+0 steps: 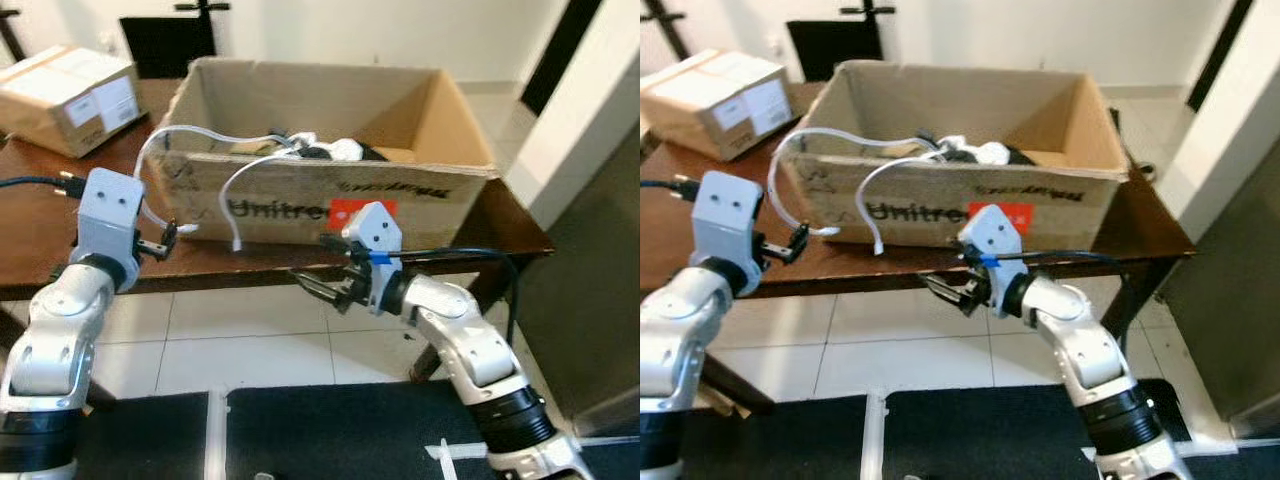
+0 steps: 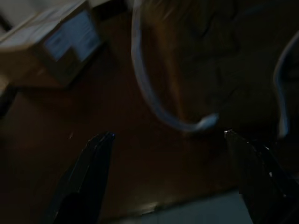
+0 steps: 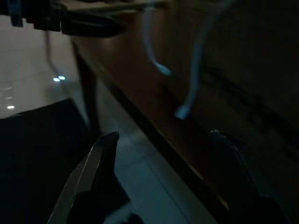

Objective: Picking trash to rubbish bin

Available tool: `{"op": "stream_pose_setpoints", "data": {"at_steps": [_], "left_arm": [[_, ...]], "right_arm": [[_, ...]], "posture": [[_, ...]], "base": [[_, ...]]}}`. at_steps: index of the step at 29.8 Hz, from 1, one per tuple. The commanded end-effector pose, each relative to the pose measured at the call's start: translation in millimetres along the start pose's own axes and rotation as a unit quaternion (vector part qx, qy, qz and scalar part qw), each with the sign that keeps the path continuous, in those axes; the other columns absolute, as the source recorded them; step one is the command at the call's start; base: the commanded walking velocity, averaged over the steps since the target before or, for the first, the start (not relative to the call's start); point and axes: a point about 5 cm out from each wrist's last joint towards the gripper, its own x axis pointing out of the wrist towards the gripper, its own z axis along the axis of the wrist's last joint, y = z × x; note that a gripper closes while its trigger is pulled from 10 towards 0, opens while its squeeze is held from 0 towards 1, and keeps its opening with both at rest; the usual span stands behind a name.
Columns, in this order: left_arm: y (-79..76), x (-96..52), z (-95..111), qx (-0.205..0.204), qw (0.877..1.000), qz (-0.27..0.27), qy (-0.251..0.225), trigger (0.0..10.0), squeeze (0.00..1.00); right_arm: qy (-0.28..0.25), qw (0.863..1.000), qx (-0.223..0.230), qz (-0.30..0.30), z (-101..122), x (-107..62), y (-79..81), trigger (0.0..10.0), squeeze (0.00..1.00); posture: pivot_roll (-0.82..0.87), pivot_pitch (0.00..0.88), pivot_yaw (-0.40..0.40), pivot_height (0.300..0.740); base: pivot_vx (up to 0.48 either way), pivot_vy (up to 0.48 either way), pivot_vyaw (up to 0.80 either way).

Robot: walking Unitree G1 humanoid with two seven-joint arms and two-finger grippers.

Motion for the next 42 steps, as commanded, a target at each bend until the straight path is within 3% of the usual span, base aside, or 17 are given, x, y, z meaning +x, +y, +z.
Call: {"op": "stream_pose_setpoints", "data": {"at_steps": [1,16,23,33,37,38,41,42], "left_arm": [[-0.3,-2.5,-2,0.006,1.0,-0.006,0.007,10.0,0.0],[-5.7,0.2,-2,0.027,0.999,-0.034,0.017,10.0,0.0],[-1.3,2.4,-2,-0.008,1.0,-0.02,0.02,10.0,0.0],[-0.4,3.7,-1,-0.01,1.0,-0.021,0.022,10.0,0.0],[11.1,6.3,-2,0.014,1.0,-0.011,0.025,10.0,0.0],[16.4,7.3,0,0.018,1.0,-0.01,0.022,10.0,0.1],[20.0,8.2,1,0.016,1.0,-0.011,0.021,10.0,0.08],[21.5,9.0,2,0.008,1.0,-0.013,0.021,10.0,0.0]], "right_arm": [[0.002,1.0,-0.002,0.004,-2,0.6,1.6,10.0,0.0],[-0.004,1.0,0.013,-0.02,-2,0.6,-2.5,10.0,0.0],[-0.004,1.0,0.013,-0.022,-2,0.0,-1.4,10.0,0.0],[-0.005,1.0,0.014,-0.022,-1,-0.3,0.0,10.0,0.0],[-0.006,1.0,0.013,-0.016,0,-0.7,1.6,10.0,0.0],[-0.006,1.0,0.014,-0.016,0,-0.5,2.0,10.0,0.0],[-0.005,1.0,0.016,-0.018,0,-0.2,2.2,10.0,0.0],[-0.001,1.0,0.018,-0.024,-2,0.2,2.1,10.0,0.0]], "posture": [[0.04,0.146,-0.002,0.74],[0.03,0.136,0.006,0.74],[0.03,0.125,0.008,0.74],[0.02,0.118,0.009,0.74],[0.02,0.113,0.01,0.74],[0.02,0.112,0.01,0.74],[0.02,0.112,0.012,0.74],[0.02,0.113,0.012,0.74]], "base": [[0.0,0.0,0.8],[0.0,-0.096,0.0],[0.0,-0.137,0.0],[0.0,0.0,0.0],[0.0,0.0,0.0],[0.0,0.0,0.0],[0.0,0.0,0.0],[0.0,0.0,0.0]]}}
